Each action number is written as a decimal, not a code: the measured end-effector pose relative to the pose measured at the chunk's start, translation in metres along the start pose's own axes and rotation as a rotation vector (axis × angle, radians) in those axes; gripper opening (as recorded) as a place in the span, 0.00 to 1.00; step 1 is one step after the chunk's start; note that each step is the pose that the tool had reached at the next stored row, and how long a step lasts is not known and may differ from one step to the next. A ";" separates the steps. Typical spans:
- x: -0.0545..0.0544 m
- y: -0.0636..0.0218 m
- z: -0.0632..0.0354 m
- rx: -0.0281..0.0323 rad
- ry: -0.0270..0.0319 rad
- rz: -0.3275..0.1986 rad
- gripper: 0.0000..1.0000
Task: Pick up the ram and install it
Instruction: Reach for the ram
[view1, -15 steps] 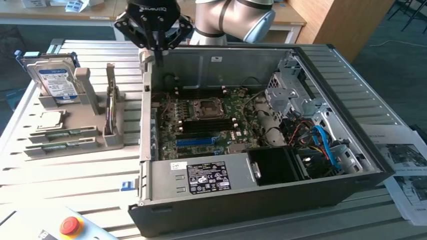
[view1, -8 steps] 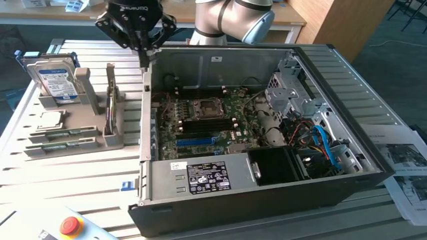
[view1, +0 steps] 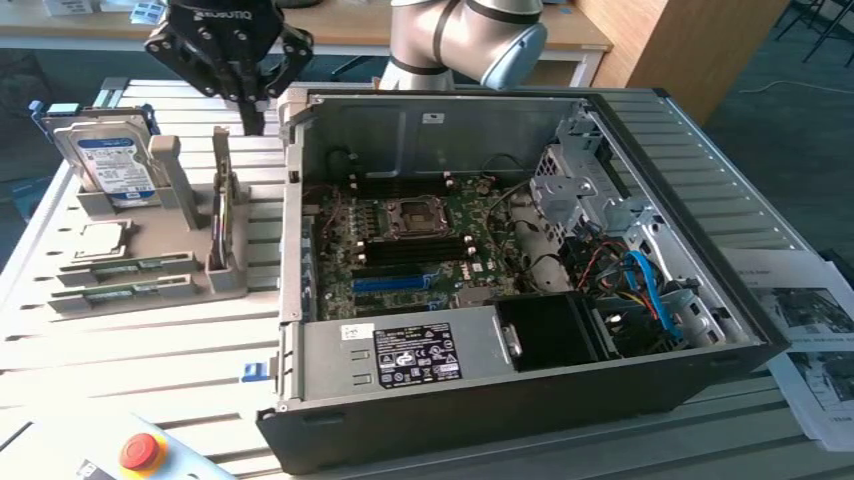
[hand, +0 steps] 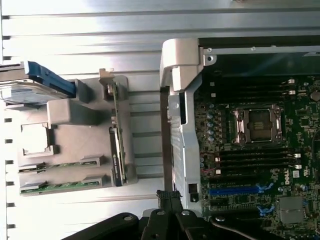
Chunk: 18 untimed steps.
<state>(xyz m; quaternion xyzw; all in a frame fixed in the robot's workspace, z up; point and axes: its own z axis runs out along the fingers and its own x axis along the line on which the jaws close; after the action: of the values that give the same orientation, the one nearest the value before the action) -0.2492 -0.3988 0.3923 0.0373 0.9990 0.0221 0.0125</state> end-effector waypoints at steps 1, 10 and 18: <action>0.004 -0.0003 -0.0001 0.0000 0.0000 0.000 0.10; 0.040 -0.0029 -0.0010 0.0000 -0.0001 0.000 0.10; 0.068 -0.0050 -0.0015 0.0001 0.0000 0.000 0.10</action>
<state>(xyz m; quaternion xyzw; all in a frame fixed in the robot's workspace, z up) -0.3171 -0.3987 0.3921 0.0374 0.9990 0.0221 0.0125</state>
